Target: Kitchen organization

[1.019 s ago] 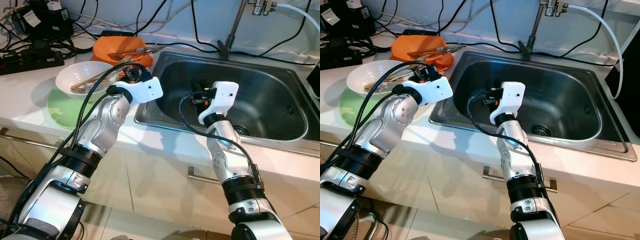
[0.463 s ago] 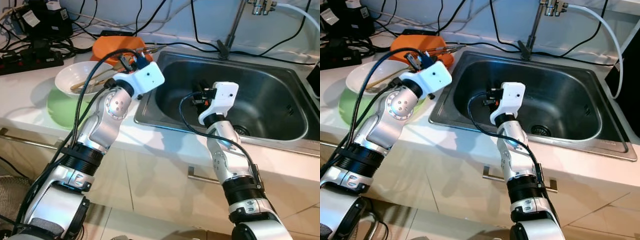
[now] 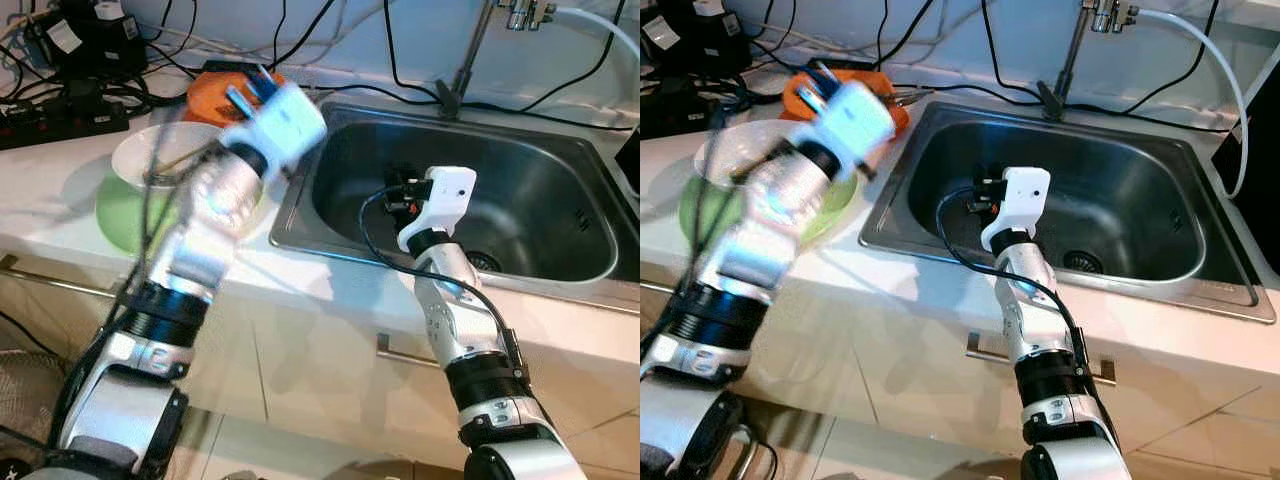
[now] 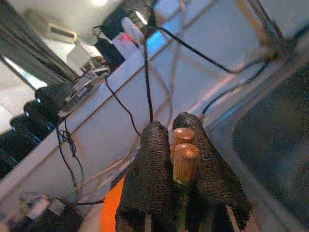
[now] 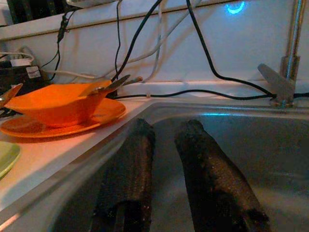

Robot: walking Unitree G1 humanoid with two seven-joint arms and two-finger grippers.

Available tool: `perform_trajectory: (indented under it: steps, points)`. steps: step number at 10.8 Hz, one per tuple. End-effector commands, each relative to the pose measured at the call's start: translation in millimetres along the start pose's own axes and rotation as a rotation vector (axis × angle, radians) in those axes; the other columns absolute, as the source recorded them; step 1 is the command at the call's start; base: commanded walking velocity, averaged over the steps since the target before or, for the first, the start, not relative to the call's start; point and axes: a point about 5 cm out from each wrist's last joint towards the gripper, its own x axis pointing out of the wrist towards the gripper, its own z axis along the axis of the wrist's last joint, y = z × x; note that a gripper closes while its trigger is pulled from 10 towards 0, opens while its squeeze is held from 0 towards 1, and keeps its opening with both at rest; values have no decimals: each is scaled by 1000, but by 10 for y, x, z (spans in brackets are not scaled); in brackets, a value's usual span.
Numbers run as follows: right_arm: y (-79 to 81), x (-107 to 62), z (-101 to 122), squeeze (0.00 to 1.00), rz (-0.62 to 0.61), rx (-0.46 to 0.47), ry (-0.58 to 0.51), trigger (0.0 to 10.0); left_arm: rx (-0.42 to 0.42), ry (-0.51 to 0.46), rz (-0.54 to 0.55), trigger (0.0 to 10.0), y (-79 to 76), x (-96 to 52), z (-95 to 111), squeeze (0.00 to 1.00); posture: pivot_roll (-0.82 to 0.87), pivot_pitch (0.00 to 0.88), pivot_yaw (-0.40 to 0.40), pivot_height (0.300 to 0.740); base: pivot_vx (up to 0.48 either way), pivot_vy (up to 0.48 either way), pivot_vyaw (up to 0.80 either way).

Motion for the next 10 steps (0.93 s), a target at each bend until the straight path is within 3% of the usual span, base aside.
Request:
perform_trajectory:
  steps: [1, 3, 4, 8, 10]
  points:
    - [-26, 29, 34, 0, -7, 4, -10, 10000, -62, -35, -11, 10000, 41, 16, 114, 0, 55, 11, -50, 740, 0, 0, 0]
    - [-15, 37, 27, 0, -1, 6, -6, 10000, -181, -80, 5, 10000, 207, -7, 256, 0, 65, 9, -55, 740, 0, 0, 0]
    - [-10, 40, 26, 0, 1, 8, -6, 10000, -199, -94, 11, 10000, 271, -19, 302, 0, 67, 10, -57, 740, 0, 0, 0]
    - [23, 53, 14, 0, 13, 16, -3, 10000, -182, -154, 101, 10000, 687, -118, 547, 0, 87, 11, -68, 740, 0, 0, 0]
    - [43, 60, 4, 0, 23, 19, 1, 10000, -354, -232, 98, 10000, 799, -145, 708, 0, 95, 11, -71, 740, 0, 0, 0]
